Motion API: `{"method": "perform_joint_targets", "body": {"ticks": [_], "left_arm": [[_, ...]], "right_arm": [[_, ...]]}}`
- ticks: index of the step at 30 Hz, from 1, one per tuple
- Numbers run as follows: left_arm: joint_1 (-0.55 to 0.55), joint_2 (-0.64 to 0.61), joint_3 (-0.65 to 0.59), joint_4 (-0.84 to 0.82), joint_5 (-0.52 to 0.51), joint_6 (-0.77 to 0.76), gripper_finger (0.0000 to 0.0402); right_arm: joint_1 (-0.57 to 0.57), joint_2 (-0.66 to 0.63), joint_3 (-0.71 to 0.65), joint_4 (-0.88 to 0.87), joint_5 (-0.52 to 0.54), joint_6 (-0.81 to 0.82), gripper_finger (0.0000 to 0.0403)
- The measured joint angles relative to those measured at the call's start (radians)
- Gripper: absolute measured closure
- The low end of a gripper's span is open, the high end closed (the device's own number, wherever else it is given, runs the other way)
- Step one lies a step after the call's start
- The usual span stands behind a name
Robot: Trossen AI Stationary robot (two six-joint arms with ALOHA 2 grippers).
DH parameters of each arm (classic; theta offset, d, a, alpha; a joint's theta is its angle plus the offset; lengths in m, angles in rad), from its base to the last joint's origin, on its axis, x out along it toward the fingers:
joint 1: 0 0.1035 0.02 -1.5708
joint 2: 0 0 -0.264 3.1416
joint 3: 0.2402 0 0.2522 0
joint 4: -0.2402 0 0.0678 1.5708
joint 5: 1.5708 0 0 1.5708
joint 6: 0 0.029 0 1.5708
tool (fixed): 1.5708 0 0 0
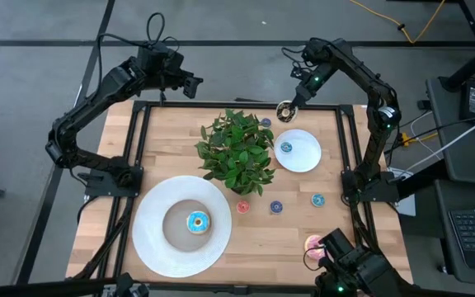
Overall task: Pick & Place donuts
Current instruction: Put the large black donut on the brown plate
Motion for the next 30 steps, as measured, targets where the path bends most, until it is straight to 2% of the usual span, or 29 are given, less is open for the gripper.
{"method": "perform_joint_targets", "body": {"ticks": [14, 17, 21, 30], "left_arm": [[0.000, 0.000, 0.000, 0.000, 0.000, 0.000, 0.0190], [0.000, 0.000, 0.000, 0.000, 0.000, -0.005, 0.0190], [0.000, 0.000, 0.000, 0.007, 0.000, -0.053, 0.0190], [0.000, 0.001, 0.000, 0.015, 0.001, -0.183, 0.0190]], "right_arm": [[0.000, 0.000, 0.000, 0.005, 0.000, 0.002, 0.0357], [0.000, 0.000, 0.000, 0.029, -0.044, 0.007, 0.0357], [0.014, 0.000, 0.000, 0.134, -0.114, 0.099, 0.0357], [0.121, 0.000, 0.001, 0.379, -0.151, 0.264, 0.0357]]}}
